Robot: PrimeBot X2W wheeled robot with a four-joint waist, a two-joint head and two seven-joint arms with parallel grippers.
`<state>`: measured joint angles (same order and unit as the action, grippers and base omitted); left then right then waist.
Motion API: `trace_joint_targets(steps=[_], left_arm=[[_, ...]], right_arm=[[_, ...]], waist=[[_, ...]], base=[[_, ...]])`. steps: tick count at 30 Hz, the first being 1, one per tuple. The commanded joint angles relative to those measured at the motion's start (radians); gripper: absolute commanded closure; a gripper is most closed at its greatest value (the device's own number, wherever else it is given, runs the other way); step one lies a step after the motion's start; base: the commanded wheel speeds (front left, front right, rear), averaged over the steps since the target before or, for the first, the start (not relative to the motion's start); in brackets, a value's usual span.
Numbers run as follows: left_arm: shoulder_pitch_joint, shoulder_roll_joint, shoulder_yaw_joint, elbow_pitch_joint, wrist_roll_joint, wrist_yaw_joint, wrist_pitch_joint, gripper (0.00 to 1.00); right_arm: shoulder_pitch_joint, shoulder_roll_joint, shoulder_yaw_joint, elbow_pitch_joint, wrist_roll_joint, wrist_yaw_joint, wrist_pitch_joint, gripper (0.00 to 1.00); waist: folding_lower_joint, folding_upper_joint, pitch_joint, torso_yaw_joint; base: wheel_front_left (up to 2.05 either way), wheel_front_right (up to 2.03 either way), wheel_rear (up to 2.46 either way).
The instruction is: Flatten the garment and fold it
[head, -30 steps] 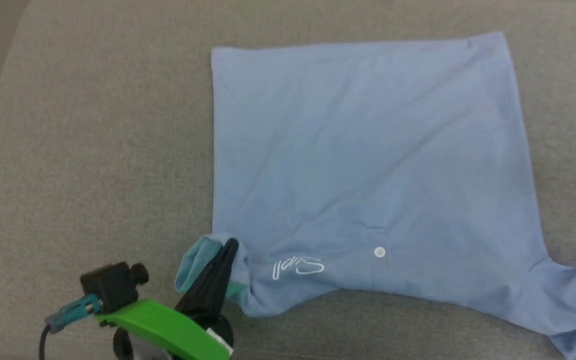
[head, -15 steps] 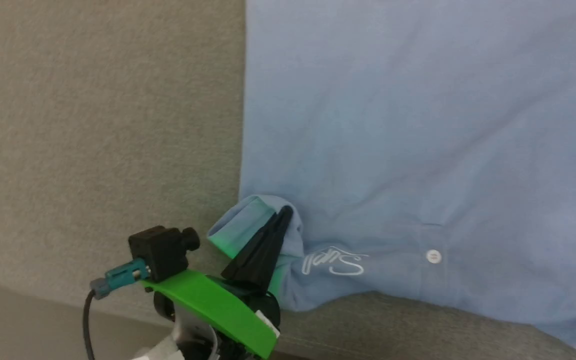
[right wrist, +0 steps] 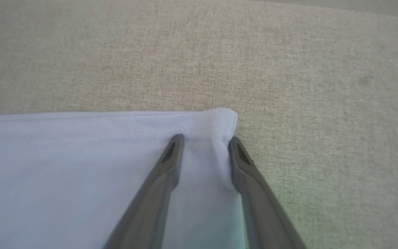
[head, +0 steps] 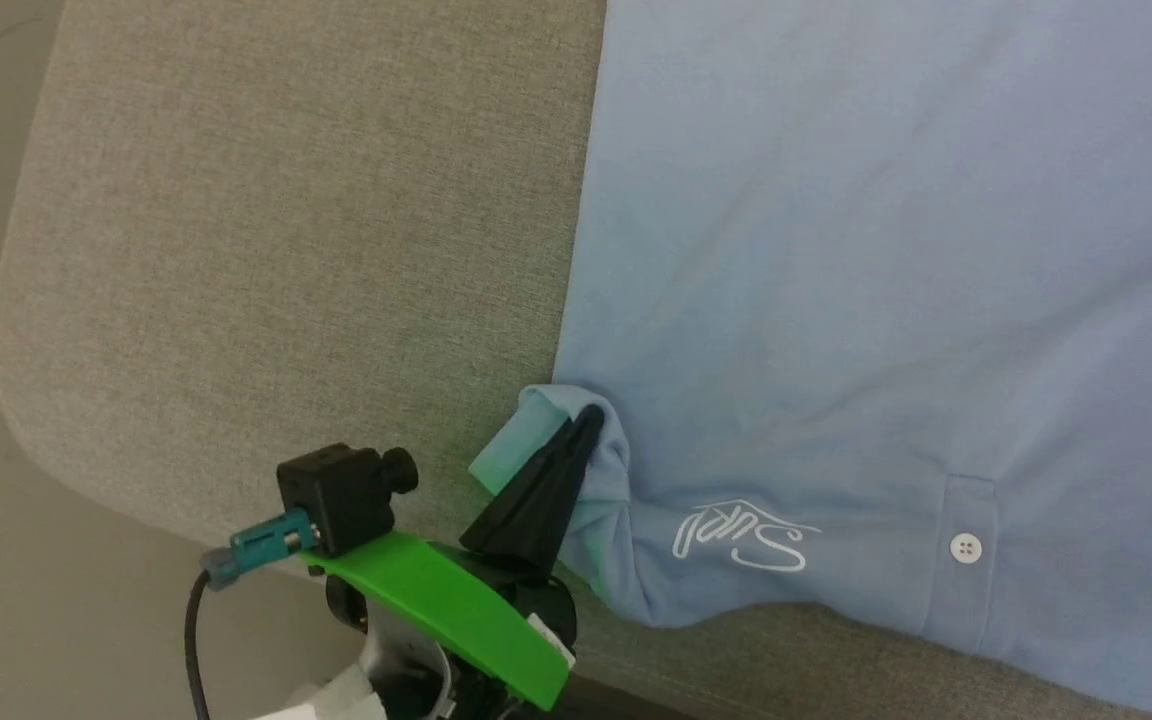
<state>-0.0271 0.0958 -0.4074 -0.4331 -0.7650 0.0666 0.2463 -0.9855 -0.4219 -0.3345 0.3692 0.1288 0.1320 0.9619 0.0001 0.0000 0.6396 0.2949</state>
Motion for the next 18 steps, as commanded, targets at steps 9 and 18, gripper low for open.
trace_joint_targets(steps=[9,18], left_arm=[[-0.02,0.015,0.057,0.026,0.013,0.018,-0.036,1.0],[0.072,0.038,0.11,0.042,-0.029,0.042,-0.042,1.0]], right_arm=[[0.019,0.048,0.05,-0.057,0.107,-0.001,-0.217,1.0],[0.266,0.014,-0.004,-0.243,0.284,-0.001,-0.292,1.0]], waist=[[-0.0001,0.0,-0.143,-0.131],[-0.0001,0.0,-0.333,-0.254]], base=[[0.0,0.0,0.0],[0.0,0.0,0.0]])
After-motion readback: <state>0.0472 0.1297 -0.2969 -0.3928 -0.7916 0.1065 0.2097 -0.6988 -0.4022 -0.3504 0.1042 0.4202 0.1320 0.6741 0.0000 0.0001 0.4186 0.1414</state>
